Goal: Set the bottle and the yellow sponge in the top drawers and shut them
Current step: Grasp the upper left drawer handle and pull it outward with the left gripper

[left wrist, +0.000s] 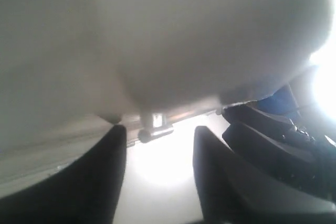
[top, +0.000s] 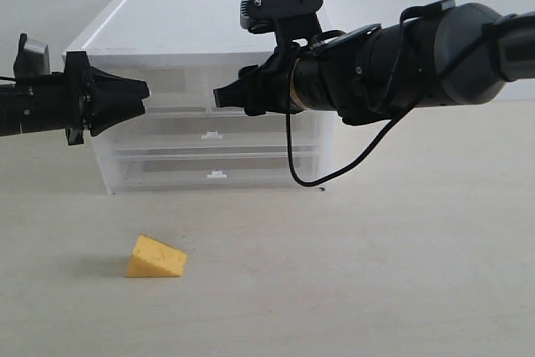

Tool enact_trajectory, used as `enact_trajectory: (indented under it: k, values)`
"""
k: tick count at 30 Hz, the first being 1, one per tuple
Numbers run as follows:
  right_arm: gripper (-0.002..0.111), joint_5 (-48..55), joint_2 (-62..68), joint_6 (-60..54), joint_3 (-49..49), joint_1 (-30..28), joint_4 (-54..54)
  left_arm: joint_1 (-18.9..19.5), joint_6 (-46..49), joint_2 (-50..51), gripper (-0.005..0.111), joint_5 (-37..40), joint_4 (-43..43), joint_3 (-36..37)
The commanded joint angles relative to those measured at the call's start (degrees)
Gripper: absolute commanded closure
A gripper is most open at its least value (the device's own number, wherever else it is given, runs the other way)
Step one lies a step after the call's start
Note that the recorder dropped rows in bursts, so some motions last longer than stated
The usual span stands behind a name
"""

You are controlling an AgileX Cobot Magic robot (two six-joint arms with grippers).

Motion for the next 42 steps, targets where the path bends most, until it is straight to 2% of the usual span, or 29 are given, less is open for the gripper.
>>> enact_trajectory:
  k: [1, 11, 13, 16, 20, 26, 36, 42]
  values:
    - [0.055, -1.3, 0.5, -0.8, -1.5, -0.3, -2.0, -0.1, 0.4, 0.0, 0.073, -0.3, -1.9, -0.9]
    - [0.055, -1.3, 0.5, -0.8, -1.5, -0.3, -2.3, -0.1, 2.3, 0.0, 0.103, -0.3, -1.9, -1.0]
    - [0.055, -1.3, 0.5, -0.8, -1.5, -0.3, -2.3, -0.1, 3.0, 0.0, 0.103, 0.0, -1.9, -1.0]
    - [0.055, -1.2, 0.5, -0.8, -1.5, -0.3, -2.3, -0.1, 4.0, 0.0, 0.103, 4.7, -1.9, -1.0]
    - [0.055, -1.2, 0.5, -0.8, -1.5, -0.3, -2.3, -0.1, 4.7, -0.1, 0.103, 4.7, -1.9, -0.4]
    - [0.055, 0.2, 0.5, -0.8, -1.5, -0.3, -2.7, -0.1, 8.5, -1.7, 0.103, 4.7, -1.9, 5.5]
    - [0.055, 0.2, 0.5, -0.8, -1.5, -0.3, -2.7, -0.1, 14.1, -12.9, 0.103, 4.7, -1.9, 15.7]
    - [0.055, -2.1, 0.5, -0.8, -1.5, -0.3, -2.7, -0.1, 15.6, -16.1, 0.103, 4.7, -1.9, 19.9]
